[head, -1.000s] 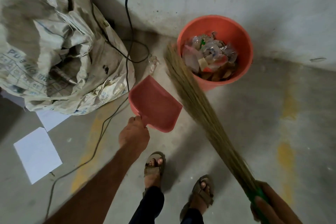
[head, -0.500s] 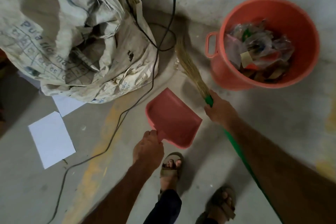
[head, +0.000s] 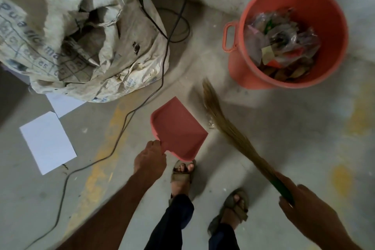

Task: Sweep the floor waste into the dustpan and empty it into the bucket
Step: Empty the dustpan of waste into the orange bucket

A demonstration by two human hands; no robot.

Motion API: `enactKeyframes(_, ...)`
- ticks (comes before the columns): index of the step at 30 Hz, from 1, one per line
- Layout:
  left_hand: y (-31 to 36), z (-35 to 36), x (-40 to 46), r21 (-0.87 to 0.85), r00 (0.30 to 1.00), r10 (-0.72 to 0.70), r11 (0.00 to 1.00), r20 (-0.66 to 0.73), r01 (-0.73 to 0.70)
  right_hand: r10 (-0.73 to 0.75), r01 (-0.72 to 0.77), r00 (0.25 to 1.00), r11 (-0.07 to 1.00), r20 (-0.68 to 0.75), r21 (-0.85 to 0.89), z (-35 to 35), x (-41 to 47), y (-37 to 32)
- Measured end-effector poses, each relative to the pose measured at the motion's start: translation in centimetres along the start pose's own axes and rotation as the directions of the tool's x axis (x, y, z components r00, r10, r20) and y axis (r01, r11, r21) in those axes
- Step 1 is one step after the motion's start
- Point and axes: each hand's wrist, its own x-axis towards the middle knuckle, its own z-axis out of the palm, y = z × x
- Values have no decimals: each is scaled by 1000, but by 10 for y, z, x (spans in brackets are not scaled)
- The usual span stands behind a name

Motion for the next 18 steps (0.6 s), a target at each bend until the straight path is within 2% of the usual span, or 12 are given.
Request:
enactKeyframes(3,0,14,4,45,1000,8,999,28,-9,-34,29,999,987,30,156,9,-39,41)
enactKeyframes(7,4,35,9,110,997,8,994,74,-16,-24,43,997,961,-73,273,26,-66,83)
enactKeyframes(13,11,72,26,268,988,91,956,121,-121,29,3,978,988,-206,154,38,-45,100)
enactKeyframes(18,24,98,59,297,992,71,949,109,-101,-43,6,960,991,-278,-134,28,31,100)
